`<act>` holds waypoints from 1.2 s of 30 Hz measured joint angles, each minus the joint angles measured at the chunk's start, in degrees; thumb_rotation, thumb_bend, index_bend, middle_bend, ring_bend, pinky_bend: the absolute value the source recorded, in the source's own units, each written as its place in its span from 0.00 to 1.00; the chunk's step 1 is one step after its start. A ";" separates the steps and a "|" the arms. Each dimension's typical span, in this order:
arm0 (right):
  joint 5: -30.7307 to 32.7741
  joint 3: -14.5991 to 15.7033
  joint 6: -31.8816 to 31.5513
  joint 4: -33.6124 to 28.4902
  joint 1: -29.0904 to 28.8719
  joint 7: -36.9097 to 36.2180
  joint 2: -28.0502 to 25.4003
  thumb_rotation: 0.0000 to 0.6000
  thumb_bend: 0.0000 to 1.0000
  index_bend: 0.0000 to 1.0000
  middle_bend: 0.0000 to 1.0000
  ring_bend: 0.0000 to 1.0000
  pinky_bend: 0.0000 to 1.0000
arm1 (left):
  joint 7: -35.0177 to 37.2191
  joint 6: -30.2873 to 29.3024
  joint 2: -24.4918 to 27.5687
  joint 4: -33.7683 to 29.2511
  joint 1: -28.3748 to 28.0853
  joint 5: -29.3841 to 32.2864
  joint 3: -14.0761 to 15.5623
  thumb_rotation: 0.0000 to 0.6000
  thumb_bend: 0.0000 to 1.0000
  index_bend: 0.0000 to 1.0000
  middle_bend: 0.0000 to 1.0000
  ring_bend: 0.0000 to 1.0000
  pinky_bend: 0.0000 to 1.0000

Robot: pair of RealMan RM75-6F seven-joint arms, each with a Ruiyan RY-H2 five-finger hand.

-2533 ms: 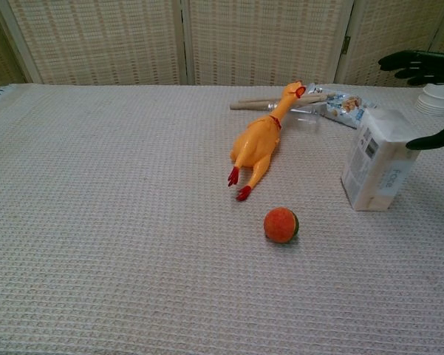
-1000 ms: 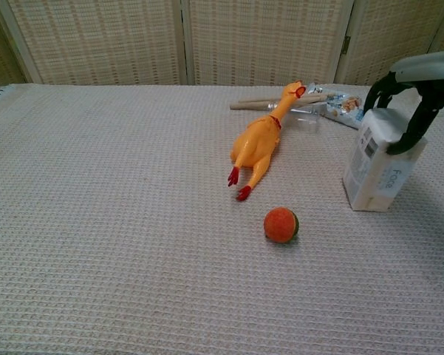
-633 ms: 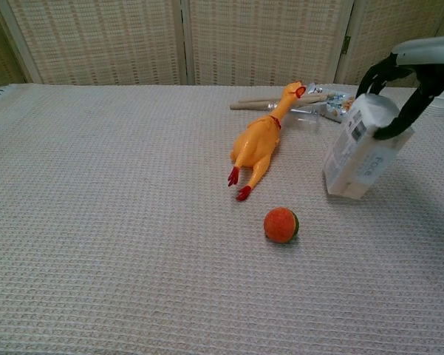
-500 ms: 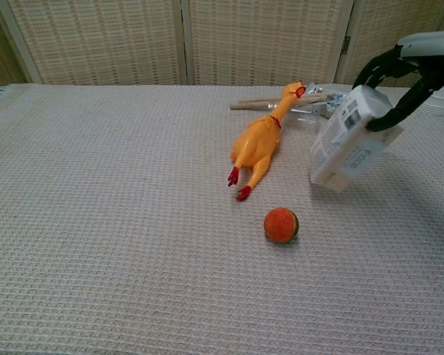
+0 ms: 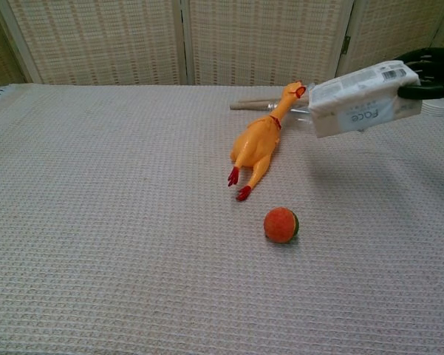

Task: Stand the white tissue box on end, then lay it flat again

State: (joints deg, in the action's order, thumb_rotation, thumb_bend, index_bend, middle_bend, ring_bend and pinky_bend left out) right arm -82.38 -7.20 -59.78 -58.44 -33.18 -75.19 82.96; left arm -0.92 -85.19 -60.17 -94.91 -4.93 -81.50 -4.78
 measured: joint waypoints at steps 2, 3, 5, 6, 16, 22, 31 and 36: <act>-3.00 1.10 -0.54 6.76 0.44 -5.38 2.84 1.00 0.48 0.43 0.41 0.14 0.00 | -0.07 0.23 -0.08 0.17 -0.06 0.36 -0.09 1.00 0.62 0.30 0.00 0.00 0.10; -4.76 1.87 -0.92 10.73 0.67 -8.17 4.73 1.00 0.48 0.43 0.41 0.14 0.00 | -0.11 0.48 -0.13 0.29 -0.13 0.55 -0.12 1.00 0.62 0.30 0.00 0.00 0.10; -7.00 3.01 -1.55 15.74 0.96 -11.08 7.48 1.00 0.48 0.43 0.41 0.14 0.00 | -0.23 0.90 -0.21 0.45 -0.27 0.75 -0.12 1.00 0.62 0.30 0.00 0.00 0.10; -8.12 3.70 -1.92 18.46 1.11 -12.23 9.18 1.00 0.48 0.43 0.41 0.14 0.00 | -0.27 1.20 -0.25 0.53 -0.36 0.83 -0.08 1.00 0.62 0.30 0.00 0.00 0.10; -8.22 4.62 -2.79 29.25 1.63 -7.80 17.39 1.00 0.48 0.43 0.41 0.14 0.00 | 0.39 2.29 -0.36 1.09 -0.67 1.53 -0.06 1.00 0.62 0.30 0.00 0.00 0.10; -6.46 4.29 -0.72 32.76 1.74 -1.78 21.01 1.00 0.48 0.43 0.41 0.14 0.00 | 0.49 2.45 -0.36 1.17 -0.76 1.68 -0.08 1.00 0.62 0.30 0.00 0.00 0.10; -6.12 4.98 0.85 31.16 1.60 -1.02 19.45 1.00 0.37 0.42 0.41 0.14 0.00 | 0.08 1.70 -0.29 0.86 -0.59 1.30 -0.10 1.00 0.62 0.30 0.00 0.00 0.10; -5.30 4.45 0.98 29.53 1.58 1.86 18.43 1.00 0.15 0.31 0.37 0.08 0.00 | 0.01 1.82 -0.30 0.66 -0.61 1.26 -0.05 1.00 0.62 0.30 0.00 0.00 0.10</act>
State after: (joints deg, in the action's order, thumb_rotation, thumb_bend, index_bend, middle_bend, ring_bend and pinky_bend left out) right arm -87.67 -2.75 -58.81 -28.90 -31.60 -73.33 101.39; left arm -0.91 -83.37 -60.47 -94.24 -5.54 -80.23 -4.84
